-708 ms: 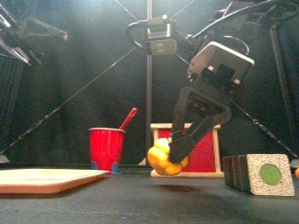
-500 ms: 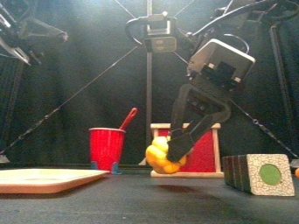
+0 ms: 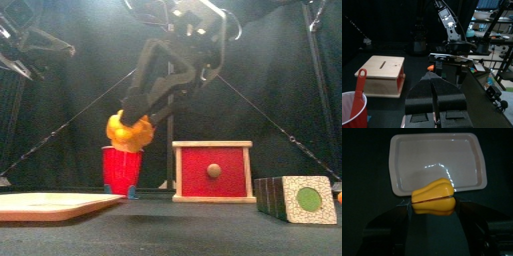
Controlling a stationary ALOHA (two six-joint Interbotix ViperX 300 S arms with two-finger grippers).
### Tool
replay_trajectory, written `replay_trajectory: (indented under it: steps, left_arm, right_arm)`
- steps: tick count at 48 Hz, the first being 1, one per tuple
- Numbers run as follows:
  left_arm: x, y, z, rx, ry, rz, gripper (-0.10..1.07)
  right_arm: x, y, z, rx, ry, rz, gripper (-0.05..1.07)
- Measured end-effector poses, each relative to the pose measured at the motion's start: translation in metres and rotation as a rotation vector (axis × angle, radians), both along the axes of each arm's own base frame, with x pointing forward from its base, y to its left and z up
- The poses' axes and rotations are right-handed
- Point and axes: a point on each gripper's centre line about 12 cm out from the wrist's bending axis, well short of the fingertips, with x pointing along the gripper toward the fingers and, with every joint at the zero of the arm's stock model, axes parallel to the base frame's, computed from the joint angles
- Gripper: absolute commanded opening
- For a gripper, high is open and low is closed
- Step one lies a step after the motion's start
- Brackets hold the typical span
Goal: Place squash on plate
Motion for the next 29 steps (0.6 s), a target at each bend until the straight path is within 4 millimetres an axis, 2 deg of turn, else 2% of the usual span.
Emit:
replay_trajectory:
  steps: [9,17,29]
  left_arm:
    - [0.000,0.001,-0.002,-0.027,0.020,0.010,-0.02]
    - [0.000,0.001,-0.002,-0.030,0.014,0.012,-0.02]
    - [0.000,0.001,-0.001,-0.030,0.012,0.012,-0.02]
  right_arm:
    - [0.024,-0.013,0.001,0.026,-0.036,-0.026,0.73]
    - [0.044,-0.015,-0.001,0.090,-0.076,-0.021,0.73]
    - [0.057,-0.025,-0.022,0.141,-0.075,-0.028,0.73]
